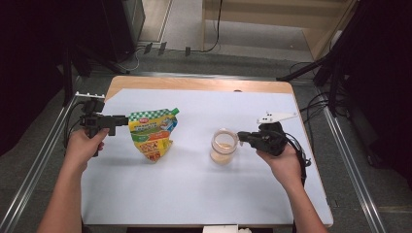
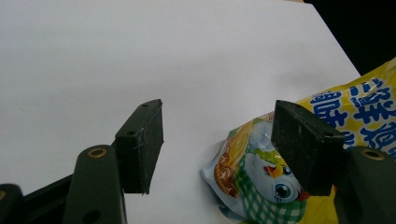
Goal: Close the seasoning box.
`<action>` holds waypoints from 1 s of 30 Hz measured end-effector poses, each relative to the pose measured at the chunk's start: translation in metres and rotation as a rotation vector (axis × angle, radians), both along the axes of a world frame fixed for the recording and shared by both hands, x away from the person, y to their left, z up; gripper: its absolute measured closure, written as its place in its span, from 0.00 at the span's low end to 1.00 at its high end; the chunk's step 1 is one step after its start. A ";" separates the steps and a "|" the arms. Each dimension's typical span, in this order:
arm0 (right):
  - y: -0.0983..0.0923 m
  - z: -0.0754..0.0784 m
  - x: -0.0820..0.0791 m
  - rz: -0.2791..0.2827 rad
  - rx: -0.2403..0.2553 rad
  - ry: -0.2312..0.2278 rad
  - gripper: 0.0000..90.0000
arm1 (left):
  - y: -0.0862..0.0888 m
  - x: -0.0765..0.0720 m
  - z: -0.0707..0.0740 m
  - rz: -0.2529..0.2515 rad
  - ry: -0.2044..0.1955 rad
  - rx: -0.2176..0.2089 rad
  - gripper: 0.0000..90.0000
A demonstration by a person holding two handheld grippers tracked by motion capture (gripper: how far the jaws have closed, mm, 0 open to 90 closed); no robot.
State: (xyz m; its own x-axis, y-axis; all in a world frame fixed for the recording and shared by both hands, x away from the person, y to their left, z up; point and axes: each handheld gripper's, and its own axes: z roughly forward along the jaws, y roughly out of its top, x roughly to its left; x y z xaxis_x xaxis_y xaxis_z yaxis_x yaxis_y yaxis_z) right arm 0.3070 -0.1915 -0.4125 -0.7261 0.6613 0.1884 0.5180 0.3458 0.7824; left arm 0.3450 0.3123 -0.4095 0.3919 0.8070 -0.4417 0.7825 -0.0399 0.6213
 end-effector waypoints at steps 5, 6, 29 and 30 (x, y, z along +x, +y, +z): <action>0.004 0.002 -0.003 0.026 0.001 -0.006 0.92 | 0.000 0.000 -0.001 0.002 0.001 0.000 0.39; 0.004 0.002 -0.003 0.031 0.002 -0.008 0.90 | 0.000 -0.001 -0.001 0.002 0.001 0.000 0.39; -0.040 -0.011 0.005 -0.057 0.018 -0.028 0.47 | 0.004 -0.002 -0.001 0.003 0.002 -0.041 0.39; -0.042 -0.012 0.006 -0.058 0.014 -0.026 0.45 | 0.004 -0.002 -0.001 0.003 0.003 -0.042 0.39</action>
State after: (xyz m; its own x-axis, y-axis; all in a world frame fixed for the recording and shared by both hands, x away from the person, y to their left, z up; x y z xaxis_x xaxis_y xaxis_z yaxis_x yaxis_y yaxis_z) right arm 0.3127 -0.2339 -0.4246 -0.6912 0.7000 0.1795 0.5164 0.3047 0.8003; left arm 0.3429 0.3162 -0.4103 0.3884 0.7891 -0.4760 0.7842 -0.0117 0.6204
